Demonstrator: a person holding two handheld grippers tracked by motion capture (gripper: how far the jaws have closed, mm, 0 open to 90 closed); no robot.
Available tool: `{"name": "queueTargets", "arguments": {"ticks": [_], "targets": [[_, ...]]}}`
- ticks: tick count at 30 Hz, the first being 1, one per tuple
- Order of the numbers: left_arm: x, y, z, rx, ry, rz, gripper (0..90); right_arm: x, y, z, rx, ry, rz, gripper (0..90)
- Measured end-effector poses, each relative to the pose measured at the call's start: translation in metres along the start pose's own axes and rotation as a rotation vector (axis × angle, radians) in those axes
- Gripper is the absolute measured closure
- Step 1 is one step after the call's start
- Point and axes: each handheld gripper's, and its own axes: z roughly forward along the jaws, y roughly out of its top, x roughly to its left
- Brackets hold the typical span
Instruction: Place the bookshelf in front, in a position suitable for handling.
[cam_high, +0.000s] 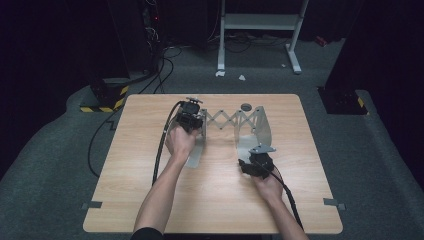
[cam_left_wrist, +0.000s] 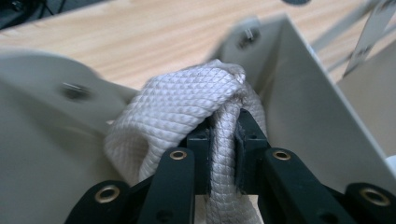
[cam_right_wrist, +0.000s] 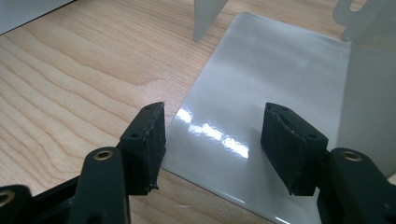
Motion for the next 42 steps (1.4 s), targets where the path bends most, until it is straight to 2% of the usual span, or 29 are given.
{"name": "queueTargets", "arguments": {"ticks": [5, 9, 13, 15, 19, 21, 23, 29, 34, 37, 39, 42], "targets": [[-0.009, -0.013, 0.024, 0.048, -0.04, -0.008, 79.7, 0.0, 0.0, 0.0, -0.001, 0.0, -0.001, 40.4], [-0.008, -0.024, 0.031, 0.07, -0.061, -0.013, 79.7, 0.0, 0.0, 0.0, -0.001, 0.0, -0.001, 40.5], [-0.004, -0.027, 0.017, 0.026, -0.093, -0.026, 79.7, 0.0, 0.0, 0.0, 0.0, 0.0, 0.0, 40.4], [-0.005, -0.024, 0.002, -0.019, -0.118, -0.024, 79.6, 0.0, 0.0, 0.0, -0.001, 0.0, -0.005, 40.4], [-0.01, -0.02, -0.027, -0.072, -0.13, 0.017, 79.6, 0.0, 0.0, 0.0, -0.001, 0.0, -0.005, 40.4], [-0.013, -0.024, -0.039, -0.091, -0.142, 0.03, 79.6, 0.0, 0.0, 0.0, 0.0, 0.0, -0.001, 40.4], [-0.015, -0.032, -0.044, -0.089, -0.152, 0.043, 79.6, 0.0, 0.0, 0.0, 0.0, -0.001, -0.002, 40.4], [-0.021, -0.053, -0.036, -0.056, -0.18, 0.053, 79.6, 0.0, 0.0, 0.0, 0.0, -0.001, -0.002, 40.5], [-0.032, -0.063, -0.015, -0.004, -0.187, 0.074, 79.5, 0.0, 0.0, 0.0, 0.0, -0.001, -0.002, 40.4], [-0.033, -0.066, -0.003, 0.032, -0.192, 0.076, 79.5, 0.0, 0.0, 0.0, -0.001, 0.0, -0.001, 40.4], [-0.034, -0.066, -0.006, 0.017, -0.199, 0.076, 79.4, 0.0, 0.0, 0.0, -0.001, 0.0, -0.004, 40.4], [-0.036, -0.062, -0.019, -0.021, -0.211, 0.08, 79.3, 0.0, 0.0, 0.0, 0.0, 0.0, -0.001, 40.4]]}}
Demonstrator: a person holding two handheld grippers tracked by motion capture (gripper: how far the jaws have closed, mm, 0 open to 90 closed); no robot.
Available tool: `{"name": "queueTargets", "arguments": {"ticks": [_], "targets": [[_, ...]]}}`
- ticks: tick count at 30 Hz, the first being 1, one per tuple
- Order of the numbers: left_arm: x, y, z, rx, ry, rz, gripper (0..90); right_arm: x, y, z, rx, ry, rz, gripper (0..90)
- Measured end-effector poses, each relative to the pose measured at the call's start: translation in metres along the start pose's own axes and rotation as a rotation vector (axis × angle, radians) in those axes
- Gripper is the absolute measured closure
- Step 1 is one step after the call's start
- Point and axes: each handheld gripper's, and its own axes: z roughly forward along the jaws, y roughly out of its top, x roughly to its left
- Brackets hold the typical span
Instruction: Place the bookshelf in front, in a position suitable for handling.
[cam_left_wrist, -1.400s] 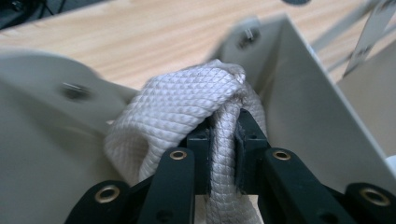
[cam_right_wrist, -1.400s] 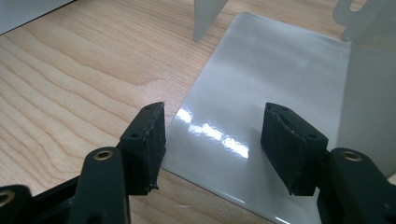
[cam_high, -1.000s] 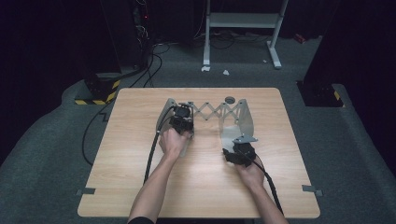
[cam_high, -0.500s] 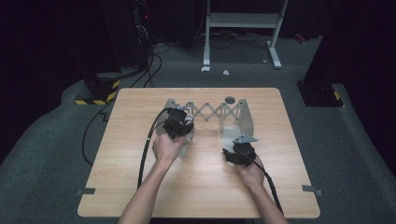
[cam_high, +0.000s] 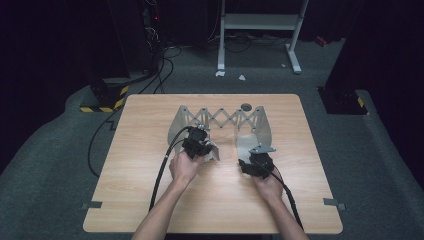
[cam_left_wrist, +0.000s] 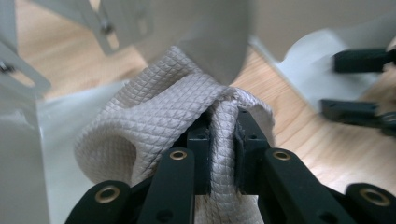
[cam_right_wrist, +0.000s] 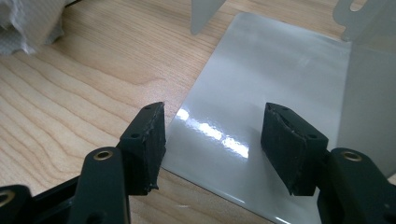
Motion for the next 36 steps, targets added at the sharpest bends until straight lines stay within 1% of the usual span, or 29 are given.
{"name": "queueTargets", "arguments": {"ticks": [4, 5, 6, 7, 10, 13, 15, 18, 23, 27, 31, 34, 36], "targets": [[-0.006, 0.009, -0.02, -0.041, -0.002, 0.027, 78.9, 0.0, 0.0, 0.0, 0.0, 0.0, 0.0, 40.4], [-0.006, 0.012, -0.024, -0.052, -0.006, 0.028, 78.9, 0.0, 0.0, 0.0, 0.0, 0.0, 0.0, 40.4], [-0.006, 0.014, -0.027, -0.059, -0.01, 0.028, 78.9, 0.0, 0.0, 0.0, 0.0, 0.0, 0.0, 40.4], [-0.005, 0.018, -0.032, -0.073, -0.023, 0.022, 79.0, 0.0, 0.0, 0.0, 0.0, 0.0, 0.0, 40.4], [-0.002, 0.023, -0.041, -0.106, -0.047, -0.002, 79.0, 0.0, 0.0, 0.0, 0.0, 0.0, -0.001, 40.4], [0.001, 0.029, -0.05, -0.128, -0.043, -0.01, 78.9, 0.0, 0.0, 0.0, 0.0, 0.0, 0.0, 40.4], [0.001, 0.034, -0.055, -0.137, -0.04, -0.005, 78.8, 0.0, 0.0, 0.0, 0.0, 0.001, 0.0, 40.4], [0.0, 0.045, -0.059, -0.147, -0.034, 0.008, 78.5, 0.0, 0.0, 0.0, 0.0, 0.001, 0.0, 40.4], [0.002, 0.071, -0.055, -0.138, 0.002, 0.034, 78.4, 0.0, 0.0, 0.0, 0.0, 0.0, -0.001, 40.4], [0.004, 0.092, -0.045, -0.106, 0.039, 0.048, 78.3, 0.0, 0.0, 0.0, 0.0, 0.0, 0.001, 40.4], [0.008, 0.106, -0.036, -0.098, 0.069, 0.049, 77.8, 0.0, 0.0, 0.0, -0.001, 0.0, -0.004, 40.4], [0.013, 0.111, -0.031, -0.077, 0.09, 0.044, 77.7, -0.001, 0.0, 0.0, -0.003, 0.001, -0.004, 40.4], [0.016, 0.112, -0.028, -0.059, 0.118, 0.049, 77.7, 0.0, 0.0, 0.0, 0.0, 0.001, 0.002, 40.4]]}}
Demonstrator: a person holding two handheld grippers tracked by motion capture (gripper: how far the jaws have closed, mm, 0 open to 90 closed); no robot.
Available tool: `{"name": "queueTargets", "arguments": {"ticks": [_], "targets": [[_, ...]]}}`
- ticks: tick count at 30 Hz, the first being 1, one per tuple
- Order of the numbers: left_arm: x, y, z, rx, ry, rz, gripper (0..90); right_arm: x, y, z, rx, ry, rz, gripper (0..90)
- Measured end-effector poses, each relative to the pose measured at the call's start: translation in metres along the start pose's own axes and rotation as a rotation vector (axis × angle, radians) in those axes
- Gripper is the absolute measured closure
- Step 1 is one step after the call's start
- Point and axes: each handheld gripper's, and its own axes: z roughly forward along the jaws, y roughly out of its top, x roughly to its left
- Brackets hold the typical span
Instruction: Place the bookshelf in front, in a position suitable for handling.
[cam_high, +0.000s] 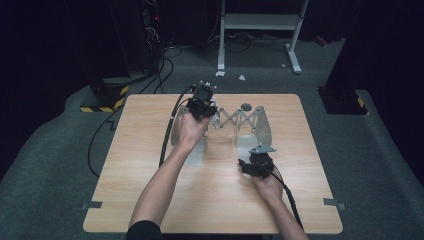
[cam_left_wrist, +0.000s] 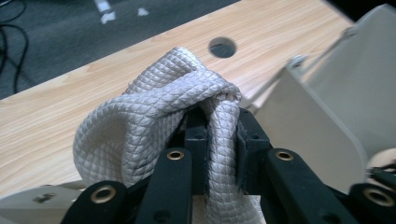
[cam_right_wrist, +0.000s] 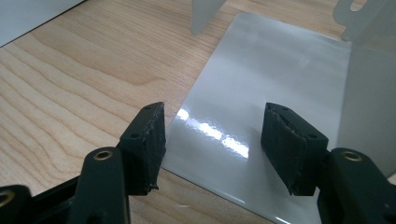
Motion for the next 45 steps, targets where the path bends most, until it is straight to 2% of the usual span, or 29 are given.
{"name": "queueTargets", "arguments": {"ticks": [5, 9, 13, 17, 20, 28, 31, 32, 36, 38, 42, 45], "targets": [[0.004, 0.001, -0.004, 0.021, 0.071, 0.043, 77.7, 0.0, 0.0, 0.0, -0.006, 0.002, 0.001, 40.2], [0.011, 0.001, -0.009, 0.032, 0.109, 0.051, 77.6, 0.0, 0.0, 0.0, -0.005, 0.002, -0.001, 40.1], [0.025, -0.004, -0.013, 0.068, 0.149, 0.039, 77.7, 0.0, 0.0, 0.0, -0.005, 0.002, 0.001, 40.2], [0.037, -0.009, -0.023, 0.081, 0.175, 0.021, 77.8, 0.0, 0.0, 0.0, -0.005, 0.002, -0.002, 40.2], [0.042, -0.012, -0.03, 0.075, 0.182, 0.013, 77.8, 0.0, 0.0, 0.0, -0.003, 0.002, -0.002, 40.2], [0.05, -0.021, -0.056, 0.012, 0.187, 0.001, 77.9, 0.0, 0.0, 0.0, -0.004, 0.002, -0.003, 40.1], [0.051, -0.03, -0.066, 0.001, 0.147, -0.03, 77.9, 0.0, 0.0, 0.0, -0.001, 0.001, -0.001, 40.1], [0.05, -0.034, -0.069, 0.0, 0.131, -0.039, 77.9, 0.0, 0.0, 0.0, -0.002, 0.002, 0.0, 40.1], [0.044, -0.044, -0.077, 0.005, 0.128, -0.021, 77.9, 0.0, 0.0, 0.0, 0.0, 0.001, -0.001, 40.1], [0.039, -0.05, -0.08, 0.007, 0.112, -0.018, 77.9, 0.0, 0.0, 0.0, 0.0, 0.001, -0.002, 40.1], [0.018, -0.066, -0.077, 0.035, 0.102, 0.05, 77.8, 0.0, 0.0, 0.0, 0.0, 0.001, -0.003, 40.1], [0.002, -0.081, -0.066, 0.059, 0.083, 0.088, 77.9, 0.0, 0.0, 0.0, 0.0, 0.001, -0.003, 40.1]]}}
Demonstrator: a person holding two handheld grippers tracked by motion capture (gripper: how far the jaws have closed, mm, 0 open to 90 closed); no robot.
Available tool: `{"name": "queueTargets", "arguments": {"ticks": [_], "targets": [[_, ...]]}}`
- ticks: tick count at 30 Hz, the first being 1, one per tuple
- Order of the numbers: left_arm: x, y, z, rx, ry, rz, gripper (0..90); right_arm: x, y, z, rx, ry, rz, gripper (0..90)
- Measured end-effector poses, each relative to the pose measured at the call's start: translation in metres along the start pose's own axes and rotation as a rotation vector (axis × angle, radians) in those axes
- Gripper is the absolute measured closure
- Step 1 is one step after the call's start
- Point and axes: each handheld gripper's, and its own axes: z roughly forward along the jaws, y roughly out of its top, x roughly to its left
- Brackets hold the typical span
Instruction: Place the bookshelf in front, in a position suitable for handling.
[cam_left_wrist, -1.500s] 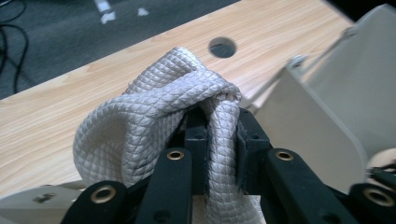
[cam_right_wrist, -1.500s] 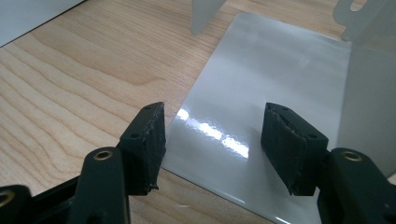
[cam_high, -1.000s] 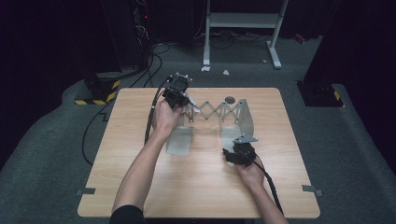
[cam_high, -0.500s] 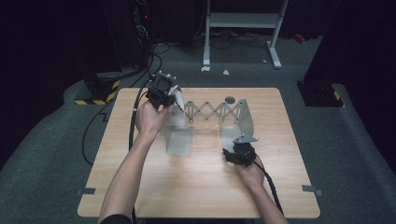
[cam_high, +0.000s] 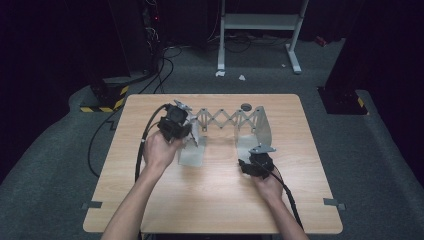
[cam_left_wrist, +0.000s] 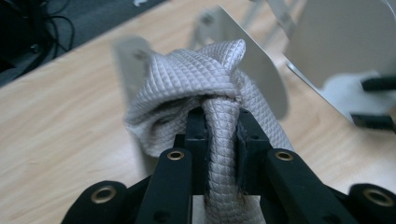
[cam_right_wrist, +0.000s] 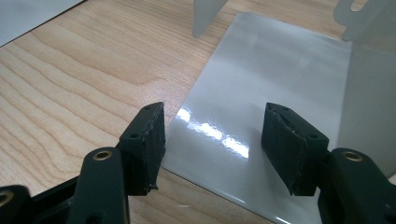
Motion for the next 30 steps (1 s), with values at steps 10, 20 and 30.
{"name": "queueTargets", "arguments": {"ticks": [10, 20, 30], "targets": [[-0.007, -0.05, 0.025, 0.02, -0.039, -0.052, 77.3, 0.0, 0.0, 0.0, 0.0, 0.0, 0.0, 40.0], [-0.001, -0.106, 0.033, 0.006, -0.047, -0.113, 76.5, 0.001, 0.0, 0.0, -0.003, 0.005, -0.013, 40.1], [0.029, -0.149, 0.049, 0.022, -0.02, -0.265, 76.6, 0.007, 0.001, 0.001, 0.0, 0.024, -0.06, 40.2]]}}
